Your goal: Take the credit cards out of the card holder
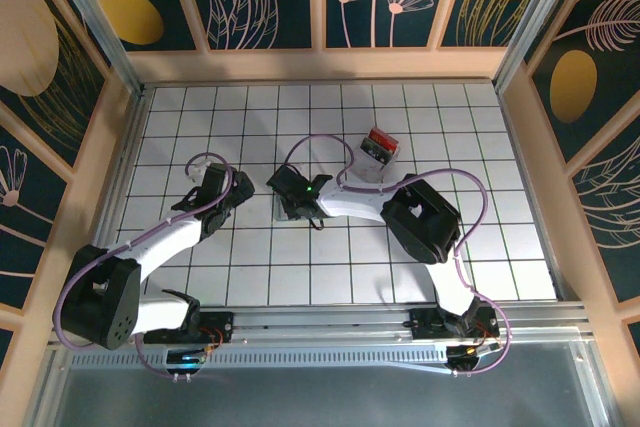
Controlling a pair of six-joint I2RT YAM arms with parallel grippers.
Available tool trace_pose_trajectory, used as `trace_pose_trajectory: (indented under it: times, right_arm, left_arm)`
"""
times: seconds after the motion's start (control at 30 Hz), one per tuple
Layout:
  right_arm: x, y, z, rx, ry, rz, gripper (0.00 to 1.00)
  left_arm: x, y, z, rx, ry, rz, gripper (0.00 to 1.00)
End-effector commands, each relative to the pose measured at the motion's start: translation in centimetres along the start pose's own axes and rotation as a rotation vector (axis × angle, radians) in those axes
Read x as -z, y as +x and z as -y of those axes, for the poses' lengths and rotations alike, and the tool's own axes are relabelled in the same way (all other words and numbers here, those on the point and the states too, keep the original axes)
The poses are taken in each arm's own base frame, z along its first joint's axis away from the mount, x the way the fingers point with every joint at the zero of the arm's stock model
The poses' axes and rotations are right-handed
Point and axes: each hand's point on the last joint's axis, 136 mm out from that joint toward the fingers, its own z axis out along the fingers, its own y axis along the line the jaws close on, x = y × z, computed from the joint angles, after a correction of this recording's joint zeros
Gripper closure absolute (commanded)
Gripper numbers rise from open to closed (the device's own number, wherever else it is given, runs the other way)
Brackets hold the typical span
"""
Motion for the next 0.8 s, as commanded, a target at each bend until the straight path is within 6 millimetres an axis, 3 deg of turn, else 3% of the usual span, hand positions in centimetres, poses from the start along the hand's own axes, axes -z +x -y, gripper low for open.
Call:
trace_pose_trajectory:
  times: [0.0,0.3,0.77]
  right_arm:
    - [2.1,-1.3,1.3,0.001,0.070,0.040,0.56]
    - [3.5,-1.9,3.0,-0.030,0.123,0.084,0.55]
    - [3.6,-0.6,6.9,-0.143,0.129,0.069,0.56]
  left_arm:
    - [0.3,-0.9,0.3,0.011,0.003,0.015,0.01]
    - [0.3,-1.1,0.4,0.008,0.003,0.017,0.01]
    - [0.9,-1.3,0.7,-0.043,0.022,0.020,0.01]
